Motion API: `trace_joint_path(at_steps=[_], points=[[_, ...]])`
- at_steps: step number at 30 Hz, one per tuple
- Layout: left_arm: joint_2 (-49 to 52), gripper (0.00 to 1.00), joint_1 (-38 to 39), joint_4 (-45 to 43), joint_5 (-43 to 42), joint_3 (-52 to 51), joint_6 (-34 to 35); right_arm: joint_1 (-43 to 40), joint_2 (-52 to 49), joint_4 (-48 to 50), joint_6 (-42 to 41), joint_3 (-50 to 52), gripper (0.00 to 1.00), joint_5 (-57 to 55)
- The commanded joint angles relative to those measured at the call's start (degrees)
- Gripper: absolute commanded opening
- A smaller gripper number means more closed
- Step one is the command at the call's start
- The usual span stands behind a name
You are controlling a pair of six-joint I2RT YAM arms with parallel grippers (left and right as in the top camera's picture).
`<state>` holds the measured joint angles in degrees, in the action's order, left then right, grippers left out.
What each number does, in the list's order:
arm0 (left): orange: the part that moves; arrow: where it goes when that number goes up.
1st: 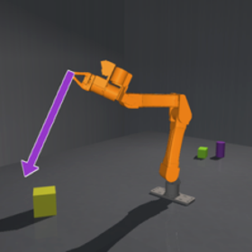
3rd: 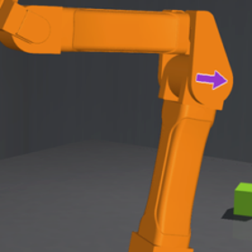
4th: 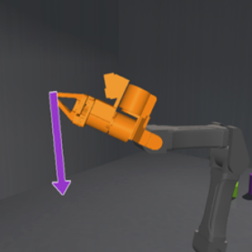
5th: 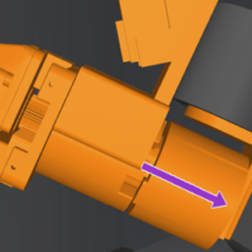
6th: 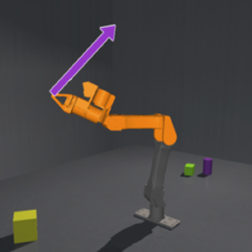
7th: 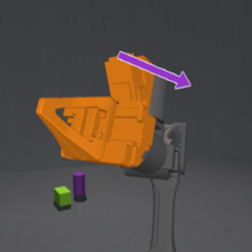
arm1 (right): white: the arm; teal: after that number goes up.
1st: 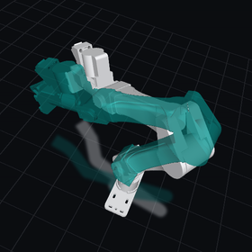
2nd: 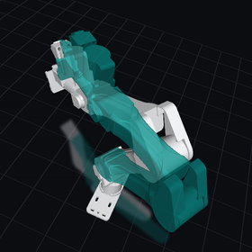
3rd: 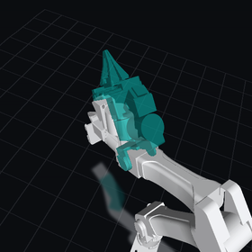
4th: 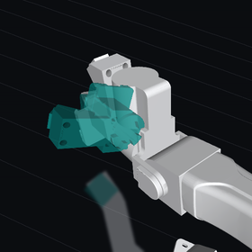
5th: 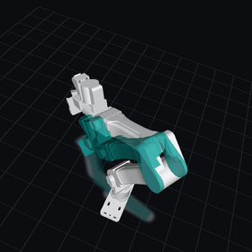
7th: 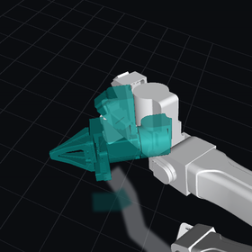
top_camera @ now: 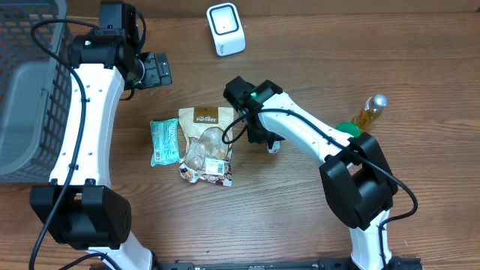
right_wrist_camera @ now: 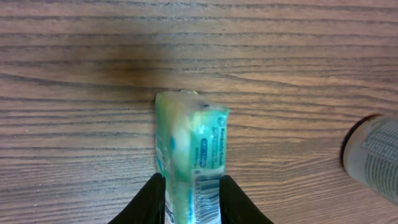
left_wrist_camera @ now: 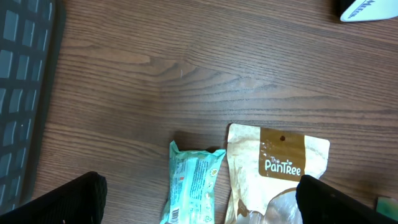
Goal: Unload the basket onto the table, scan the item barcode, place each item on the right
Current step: 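Pull the teal snack bar right out of the pile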
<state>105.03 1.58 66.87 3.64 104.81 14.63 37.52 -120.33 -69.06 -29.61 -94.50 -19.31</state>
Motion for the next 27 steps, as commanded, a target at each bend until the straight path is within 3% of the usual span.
trace_joint_path(at_steps=[1, 6, 9, 15, 17, 21, 24, 27], points=[[-0.44, 0.99, 0.33, 0.0, -0.13, 0.68, 0.17, -0.04, 0.96, 0.13, 0.04, -1.68, 0.26, -1.46], [-0.44, 1.0, 0.33, 0.0, -0.13, 0.68, 0.17, -0.04, 0.96, 0.15, 0.04, -1.46, 0.27, -1.46], [-0.44, 1.0, 0.33, 0.0, -0.13, 0.68, 0.17, -0.11, 0.96, 0.37, 0.04, -1.46, 0.38, -1.88], [-0.44, 1.0, 0.33, 0.0, -0.13, 0.68, 0.17, -1.77, 0.96, 4.52, 0.94, -2.99, 0.47, 1.84], [-0.44, 1.0, 0.33, 0.0, -0.13, 0.68, 0.17, -2.6, 0.98, 3.67, 2.58, -5.31, 0.53, 3.54], [-0.44, 1.0, 0.33, 0.0, -0.13, 0.68, 0.17, -5.31, 0.98, 0.24, 2.69, -10.12, 0.56, 3.52], [-0.44, 1.0, 0.33, 0.0, -0.13, 0.68, 0.17, -7.67, 0.96, -2.27, 2.64, -10.34, 0.63, 3.56], [-0.44, 1.0, 0.33, 0.0, -0.13, 0.68, 0.17, -10.1, 0.96, -5.14, 2.6, -9.16, 0.63, 3.63]])
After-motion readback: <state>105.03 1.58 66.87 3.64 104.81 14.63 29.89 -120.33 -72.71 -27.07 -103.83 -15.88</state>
